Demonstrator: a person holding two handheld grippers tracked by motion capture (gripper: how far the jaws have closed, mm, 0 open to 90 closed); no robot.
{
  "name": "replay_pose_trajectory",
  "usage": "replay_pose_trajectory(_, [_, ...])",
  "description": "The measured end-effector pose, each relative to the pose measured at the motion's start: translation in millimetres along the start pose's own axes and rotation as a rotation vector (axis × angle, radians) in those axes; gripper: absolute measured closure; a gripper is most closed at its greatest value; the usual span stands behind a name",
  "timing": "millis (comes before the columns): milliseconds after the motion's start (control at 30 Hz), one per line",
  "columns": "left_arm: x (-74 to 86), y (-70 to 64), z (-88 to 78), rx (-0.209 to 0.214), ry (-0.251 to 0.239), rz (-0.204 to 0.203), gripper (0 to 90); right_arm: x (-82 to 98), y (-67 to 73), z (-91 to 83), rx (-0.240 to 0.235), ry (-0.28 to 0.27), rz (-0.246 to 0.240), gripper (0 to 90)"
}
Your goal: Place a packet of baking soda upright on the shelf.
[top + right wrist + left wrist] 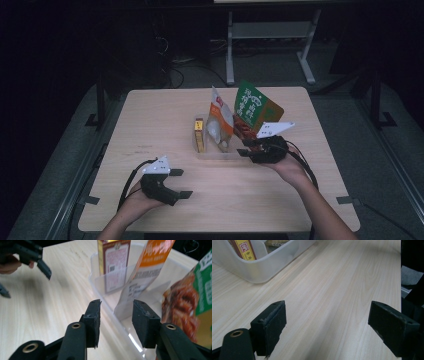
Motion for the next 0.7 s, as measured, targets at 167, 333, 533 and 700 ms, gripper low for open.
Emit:
replay_pose_trajectory(167, [0.5,-1.5,2.0,-0.001,0.023,0.034,14.5,13.2,6.2,-3.1,-0.023,0.03,0.013,51.1])
replay_pose_trajectory(333, [0.6,-3.8,4.7,0.001,0.038,0.046,14.5,25.7,12.4,-6.5,-0.036,0.053,0.02,48.1])
replay_pose_trajectory(533, [1.7,-5.3,7.0,0.004,0.068,0.068,14.5,35.2,18.2,-9.1,-0.061,0.081,0.02,44.3])
replay_pose_trajectory(700, [3.1,-7.3,8.5,0.011,0.101,0.085,14.5,40.3,22.2,-7.3,-0.064,0.108,0.008,39.7])
Point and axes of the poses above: each handheld gripper's, and its own axes: z roughly forward along the jaws, x roughly out of its underside, y roughly to its left, the point moved 1 cm from there along z, roughly forward along the jaws, and after that the axes turned 8 degrees about y, right-handed, at the moved point
